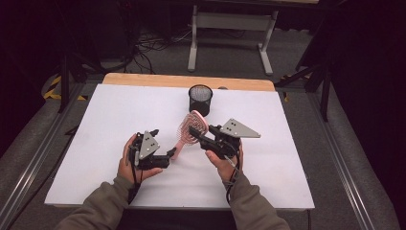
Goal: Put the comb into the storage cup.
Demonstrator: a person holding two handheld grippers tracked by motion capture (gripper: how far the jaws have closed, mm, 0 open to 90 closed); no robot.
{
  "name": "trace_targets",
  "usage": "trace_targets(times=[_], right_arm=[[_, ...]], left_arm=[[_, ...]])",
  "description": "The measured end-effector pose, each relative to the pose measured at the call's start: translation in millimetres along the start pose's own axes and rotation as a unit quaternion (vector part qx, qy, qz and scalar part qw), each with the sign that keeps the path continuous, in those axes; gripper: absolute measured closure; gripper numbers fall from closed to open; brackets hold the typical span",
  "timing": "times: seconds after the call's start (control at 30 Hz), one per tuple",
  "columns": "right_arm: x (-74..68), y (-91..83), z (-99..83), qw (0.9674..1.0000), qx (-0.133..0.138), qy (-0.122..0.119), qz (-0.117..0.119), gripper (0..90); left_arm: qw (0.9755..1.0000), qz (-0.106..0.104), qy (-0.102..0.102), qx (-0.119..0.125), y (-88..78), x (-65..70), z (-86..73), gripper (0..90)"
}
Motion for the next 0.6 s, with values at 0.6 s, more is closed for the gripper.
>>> trace_targets(times=[0.6], right_arm=[[10.9, -6.4, 2.1, 0.9998, 0.002, -0.010, -0.017, 64.4]], left_arm=[[0.9975, -0.002, -0.030, 0.064, -51.1, -40.3, 5.8, 7.4]])
Point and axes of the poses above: each handheld gripper's, and its own axes: y roughly forward along the jaws, z roughly out of its top, x roughly to its right, the point moved 8 cm from there along y, roughly forward along the jaws, and after that the axes turned 6 degrees about -z, right-handed, at the moved point
